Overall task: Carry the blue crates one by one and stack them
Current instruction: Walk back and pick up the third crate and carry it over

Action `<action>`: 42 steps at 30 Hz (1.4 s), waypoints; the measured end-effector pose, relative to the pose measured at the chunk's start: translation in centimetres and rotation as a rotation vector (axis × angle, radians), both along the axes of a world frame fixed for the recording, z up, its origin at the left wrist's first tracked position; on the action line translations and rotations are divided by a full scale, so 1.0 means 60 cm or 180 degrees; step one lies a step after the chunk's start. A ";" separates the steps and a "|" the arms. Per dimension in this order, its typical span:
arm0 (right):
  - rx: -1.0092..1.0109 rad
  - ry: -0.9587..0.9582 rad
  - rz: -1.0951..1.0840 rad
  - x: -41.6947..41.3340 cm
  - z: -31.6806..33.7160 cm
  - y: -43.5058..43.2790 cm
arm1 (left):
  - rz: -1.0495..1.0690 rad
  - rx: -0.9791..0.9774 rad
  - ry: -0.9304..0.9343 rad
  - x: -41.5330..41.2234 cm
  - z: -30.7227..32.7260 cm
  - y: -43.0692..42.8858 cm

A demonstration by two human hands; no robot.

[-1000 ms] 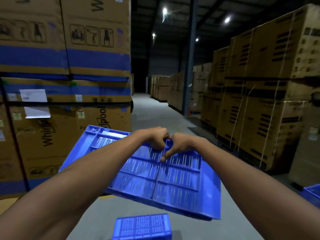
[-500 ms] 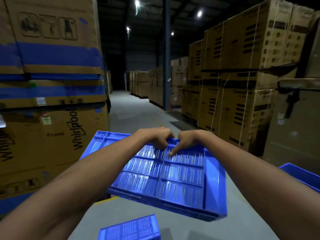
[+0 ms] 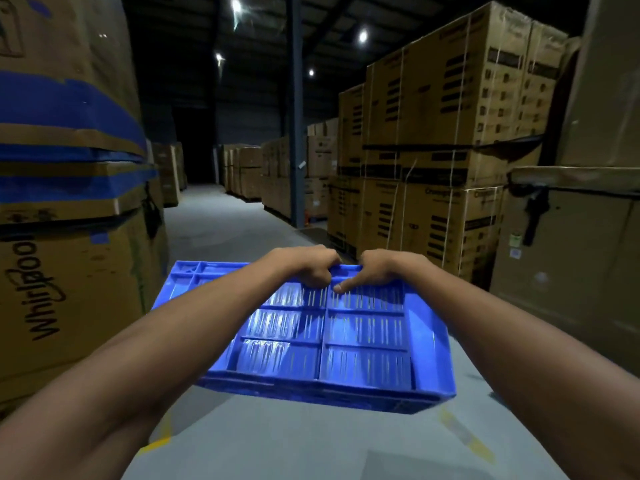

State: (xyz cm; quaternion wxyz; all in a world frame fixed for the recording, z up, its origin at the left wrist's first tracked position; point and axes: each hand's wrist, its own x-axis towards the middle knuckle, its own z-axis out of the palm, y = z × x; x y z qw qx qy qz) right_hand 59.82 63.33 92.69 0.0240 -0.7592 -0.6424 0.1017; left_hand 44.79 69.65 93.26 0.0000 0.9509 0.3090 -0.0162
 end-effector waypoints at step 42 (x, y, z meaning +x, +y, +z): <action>-0.0448 0.0013 -0.1755 0.990 -0.071 0.578 | -0.1617 -0.0437 0.0542 1.077 -0.062 0.721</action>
